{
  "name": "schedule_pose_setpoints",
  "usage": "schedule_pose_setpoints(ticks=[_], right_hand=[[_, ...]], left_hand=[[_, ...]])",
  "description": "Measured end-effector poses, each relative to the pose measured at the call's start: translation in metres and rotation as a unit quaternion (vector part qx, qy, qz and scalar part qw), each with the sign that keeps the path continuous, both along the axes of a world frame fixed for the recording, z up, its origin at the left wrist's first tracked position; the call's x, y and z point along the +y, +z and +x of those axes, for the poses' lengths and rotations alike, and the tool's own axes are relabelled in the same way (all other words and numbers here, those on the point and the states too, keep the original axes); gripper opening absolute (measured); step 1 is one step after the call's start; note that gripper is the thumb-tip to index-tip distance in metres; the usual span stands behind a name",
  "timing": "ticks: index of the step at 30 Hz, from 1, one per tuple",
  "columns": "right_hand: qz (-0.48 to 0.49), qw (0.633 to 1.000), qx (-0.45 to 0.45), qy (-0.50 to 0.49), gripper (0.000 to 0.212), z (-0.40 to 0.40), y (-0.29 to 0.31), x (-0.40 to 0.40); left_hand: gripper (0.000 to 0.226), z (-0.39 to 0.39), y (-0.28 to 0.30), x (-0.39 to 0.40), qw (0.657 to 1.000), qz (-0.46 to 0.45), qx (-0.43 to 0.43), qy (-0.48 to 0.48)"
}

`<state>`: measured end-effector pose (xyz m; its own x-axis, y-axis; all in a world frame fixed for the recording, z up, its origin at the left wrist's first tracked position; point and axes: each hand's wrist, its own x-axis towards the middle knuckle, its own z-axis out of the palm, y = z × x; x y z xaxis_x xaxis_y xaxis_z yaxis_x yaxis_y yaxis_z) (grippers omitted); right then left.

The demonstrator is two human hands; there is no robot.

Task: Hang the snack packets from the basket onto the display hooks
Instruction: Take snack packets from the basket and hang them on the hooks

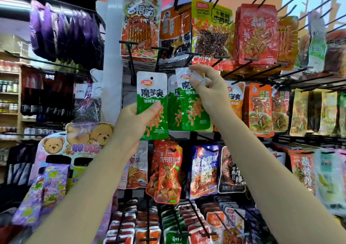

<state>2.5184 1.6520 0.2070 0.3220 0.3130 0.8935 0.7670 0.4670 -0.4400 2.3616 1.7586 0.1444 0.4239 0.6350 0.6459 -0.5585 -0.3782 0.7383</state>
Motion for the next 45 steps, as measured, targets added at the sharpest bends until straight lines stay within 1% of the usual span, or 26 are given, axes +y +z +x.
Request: schedule_pose_setpoints(ticks=[3,7,11,13,17,21,23,24,26,27,28,29,31,33,35,37,40,42,43,45], right_hand=[[0.007,1.0,-0.002,-0.015,0.022,-0.003,0.004,0.004],[0.013,1.0,-0.006,-0.019,0.024,-0.002,0.006,0.009],[0.003,1.0,-0.008,0.0,0.026,-0.007,0.008,0.01],[-0.002,1.0,-0.008,0.005,0.026,-0.008,0.007,0.009],[-0.01,1.0,0.021,0.017,0.03,-0.003,0.009,0.009],[-0.032,0.999,0.044,-0.003,0.035,0.002,0.006,0.01],[-0.056,0.998,0.031,-0.028,0.036,0.007,0.002,0.013],[-0.061,0.996,0.008,-0.065,0.033,0.008,0.001,0.013],[-0.028,0.986,-0.035,-0.158,0.021,0.009,0.0,0.011],[0.0,0.984,-0.041,-0.173,0.017,0.007,-0.001,0.008],[0.014,0.986,-0.041,-0.162,0.019,0.003,-0.002,0.003],[0.009,0.991,-0.037,-0.127,0.023,-0.002,-0.003,-0.001],[-0.048,0.998,-0.022,-0.033,0.032,-0.014,-0.005,-0.006],[-0.084,0.996,-0.009,0.01,0.037,-0.018,-0.004,-0.004],[-0.074,0.997,0.019,0.02,0.025,-0.013,0.002,0.0],[-0.063,0.996,0.055,0.032,0.024,-0.004,0.008,0.003],[-0.059,0.993,0.095,0.047,0.025,0.004,0.016,0.009],[-0.049,0.993,0.102,0.038,0.034,0.005,0.022,0.015],[-0.043,0.993,0.101,0.034,0.034,0.003,0.024,0.017],[-0.031,0.994,0.102,0.035,0.025,0.001,0.03,0.02]], left_hand=[[0.009,-0.001,0.0,0.001,1.0,-0.01,0.009,-0.01],[0.01,-0.003,0.0,0.0,1.0,-0.004,0.013,-0.018],[0.01,-0.003,0.0,0.0,1.0,-0.005,0.021,-0.015],[0.016,-0.003,0.0,0.0,1.0,-0.006,0.022,-0.018],[0.026,-0.002,0.0,0.0,1.0,-0.001,0.019,-0.022],[0.03,-0.001,-0.001,0.002,1.0,0.004,0.012,-0.025],[0.029,-0.001,-0.001,0.003,1.0,0.005,0.012,-0.027],[0.026,0.0,-0.001,0.004,1.0,0.006,0.011,-0.028],[0.012,0.0,-0.001,0.005,0.999,0.004,0.006,-0.032],[0.004,0.0,-0.001,0.004,0.999,0.003,0.004,-0.033],[0.009,0.001,0.0,0.004,0.999,0.009,0.003,-0.03],[0.015,0.002,0.001,0.002,0.999,0.019,0.007,-0.027],[0.019,0.009,0.007,-0.006,0.999,0.05,0.011,-0.015],[0.017,0.019,0.015,-0.014,0.997,0.076,0.011,-0.013],[0.009,0.03,0.022,-0.015,0.996,0.088,0.012,-0.001],[0.006,0.041,0.027,-0.008,0.996,0.089,0.02,0.021],[0.018,0.056,0.031,0.003,0.996,0.072,0.026,0.044],[0.032,0.065,0.034,0.004,0.996,0.061,0.024,0.053],[0.035,0.068,0.035,0.003,0.997,0.055,0.02,0.057],[0.034,0.072,0.037,0.002,0.997,0.042,0.01,0.06]])
